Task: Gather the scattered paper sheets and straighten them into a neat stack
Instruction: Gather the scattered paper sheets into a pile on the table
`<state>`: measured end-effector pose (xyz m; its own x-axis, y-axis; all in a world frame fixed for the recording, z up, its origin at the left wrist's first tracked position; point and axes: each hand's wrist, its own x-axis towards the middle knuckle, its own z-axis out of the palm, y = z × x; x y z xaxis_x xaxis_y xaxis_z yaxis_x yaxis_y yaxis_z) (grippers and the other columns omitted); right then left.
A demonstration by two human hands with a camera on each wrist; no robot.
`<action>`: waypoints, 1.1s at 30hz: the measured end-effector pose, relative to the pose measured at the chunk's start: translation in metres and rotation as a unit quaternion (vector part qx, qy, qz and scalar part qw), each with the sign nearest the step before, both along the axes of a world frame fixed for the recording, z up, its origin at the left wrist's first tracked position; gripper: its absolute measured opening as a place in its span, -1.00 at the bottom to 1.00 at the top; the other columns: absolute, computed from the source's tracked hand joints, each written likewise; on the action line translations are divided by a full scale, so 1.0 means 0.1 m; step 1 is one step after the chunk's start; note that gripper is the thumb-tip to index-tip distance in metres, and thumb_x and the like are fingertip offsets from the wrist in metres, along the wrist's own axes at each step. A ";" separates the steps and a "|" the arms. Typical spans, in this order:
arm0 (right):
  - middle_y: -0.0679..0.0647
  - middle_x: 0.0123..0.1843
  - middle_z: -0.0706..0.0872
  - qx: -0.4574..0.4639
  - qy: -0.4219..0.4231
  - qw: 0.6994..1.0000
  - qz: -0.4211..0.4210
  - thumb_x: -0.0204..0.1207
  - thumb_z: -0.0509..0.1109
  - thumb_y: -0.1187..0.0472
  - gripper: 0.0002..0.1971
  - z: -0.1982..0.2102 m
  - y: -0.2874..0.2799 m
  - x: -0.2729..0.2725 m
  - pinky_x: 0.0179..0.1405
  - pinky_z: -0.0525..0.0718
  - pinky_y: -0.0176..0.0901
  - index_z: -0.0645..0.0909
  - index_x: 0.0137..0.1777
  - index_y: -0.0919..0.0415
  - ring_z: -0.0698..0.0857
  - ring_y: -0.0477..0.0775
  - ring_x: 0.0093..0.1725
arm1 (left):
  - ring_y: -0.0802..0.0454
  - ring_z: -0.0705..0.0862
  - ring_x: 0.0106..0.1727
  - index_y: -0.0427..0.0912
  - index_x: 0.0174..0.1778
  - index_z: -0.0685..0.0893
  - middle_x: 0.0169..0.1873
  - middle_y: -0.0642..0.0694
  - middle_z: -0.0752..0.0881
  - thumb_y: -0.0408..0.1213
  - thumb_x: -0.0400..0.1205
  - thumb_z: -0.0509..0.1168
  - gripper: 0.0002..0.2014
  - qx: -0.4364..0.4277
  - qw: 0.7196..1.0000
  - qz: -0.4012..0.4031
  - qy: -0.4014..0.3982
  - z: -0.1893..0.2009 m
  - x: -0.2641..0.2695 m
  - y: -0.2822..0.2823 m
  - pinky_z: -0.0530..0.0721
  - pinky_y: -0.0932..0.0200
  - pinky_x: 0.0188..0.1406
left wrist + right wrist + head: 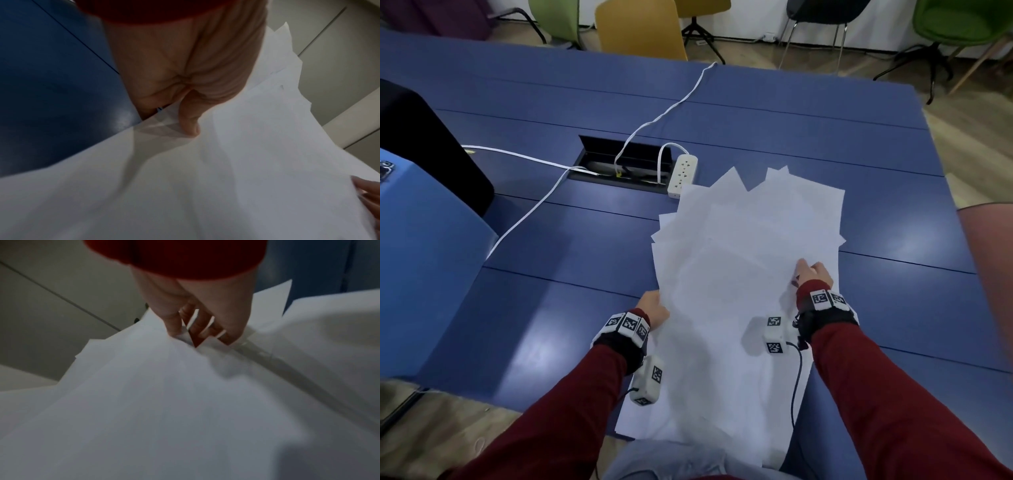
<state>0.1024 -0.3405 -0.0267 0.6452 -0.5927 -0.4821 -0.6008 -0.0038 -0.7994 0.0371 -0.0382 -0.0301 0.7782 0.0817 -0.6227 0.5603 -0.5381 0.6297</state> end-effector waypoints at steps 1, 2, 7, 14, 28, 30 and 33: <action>0.22 -0.47 0.41 -0.013 -0.015 1.000 -0.013 0.47 0.22 0.26 -0.79 0.00 -0.03 0.01 -0.76 0.31 -0.37 0.28 -0.34 0.23 0.43 0.20 -0.45 | -0.08 0.62 -0.03 -0.35 0.04 0.66 -0.08 -0.23 0.66 -0.66 0.50 0.11 -0.68 -0.006 1.000 0.007 0.003 -0.01 0.00 0.02 0.60 0.13 0.00; 0.23 -0.40 0.42 -0.025 -0.027 0.999 -0.028 0.49 0.21 0.29 -0.86 0.01 -0.07 0.01 -0.71 0.33 -0.40 0.34 -0.26 0.28 0.42 0.18 -0.39 | -0.09 0.63 -0.02 -0.34 0.06 0.66 -0.06 -0.25 0.67 -0.65 0.50 0.11 -0.68 -0.010 1.000 0.018 0.004 -0.02 0.01 0.03 0.59 0.13 0.01; 0.37 0.14 0.69 -0.140 0.039 0.989 0.033 0.59 0.16 0.41 -0.66 0.05 -0.31 -0.24 -0.06 0.40 -0.20 0.56 0.33 0.38 0.64 0.34 0.16 | -0.21 0.64 0.18 -0.34 0.33 0.44 0.23 -0.31 0.64 -0.54 0.54 0.18 -0.60 -0.008 0.986 0.163 -0.044 -0.11 0.00 0.01 0.58 0.03 0.18; 0.15 -0.32 0.56 -0.155 0.115 0.950 0.245 0.54 0.33 0.19 -0.78 -0.14 -0.10 -0.44 -0.31 0.39 -0.16 0.48 -0.30 0.28 0.55 0.21 -0.18 | -0.24 0.55 0.32 -0.35 0.32 0.37 0.31 -0.29 0.50 -0.20 0.32 0.56 -0.27 0.078 0.978 0.186 -0.056 -0.15 0.01 -0.22 0.56 -0.06 0.31; 0.23 0.15 0.75 -0.162 0.146 0.945 0.245 0.47 0.37 0.31 -0.63 -0.03 -0.03 -0.57 0.14 0.59 -0.13 0.61 0.29 0.27 0.69 0.25 0.19 | -0.23 0.40 0.37 -0.39 0.33 0.36 0.37 -0.29 0.32 -0.08 0.27 0.57 -0.17 0.228 0.962 0.146 0.023 0.06 0.20 -0.67 0.54 -0.03 0.25; 0.25 0.21 0.70 -0.154 0.151 0.948 0.235 0.45 0.39 0.29 -0.65 -0.05 0.00 -0.54 0.11 0.60 -0.12 0.64 0.25 0.29 0.69 0.27 0.17 | -0.24 0.44 0.36 -0.40 0.33 0.34 0.36 -0.30 0.34 -0.14 0.26 0.60 -0.17 0.225 0.964 0.144 0.013 0.07 0.22 -0.68 0.55 -0.02 0.26; 0.33 0.37 0.50 -0.171 0.158 0.965 0.124 0.48 0.37 0.20 -0.62 -0.04 0.00 -0.52 0.11 0.56 -0.08 0.63 0.24 0.41 0.61 0.31 0.16 | -0.24 0.49 0.33 -0.39 0.33 0.32 0.35 -0.30 0.37 -0.18 0.26 0.61 -0.16 0.224 0.967 0.120 0.003 0.09 0.24 -0.66 0.56 -0.02 0.28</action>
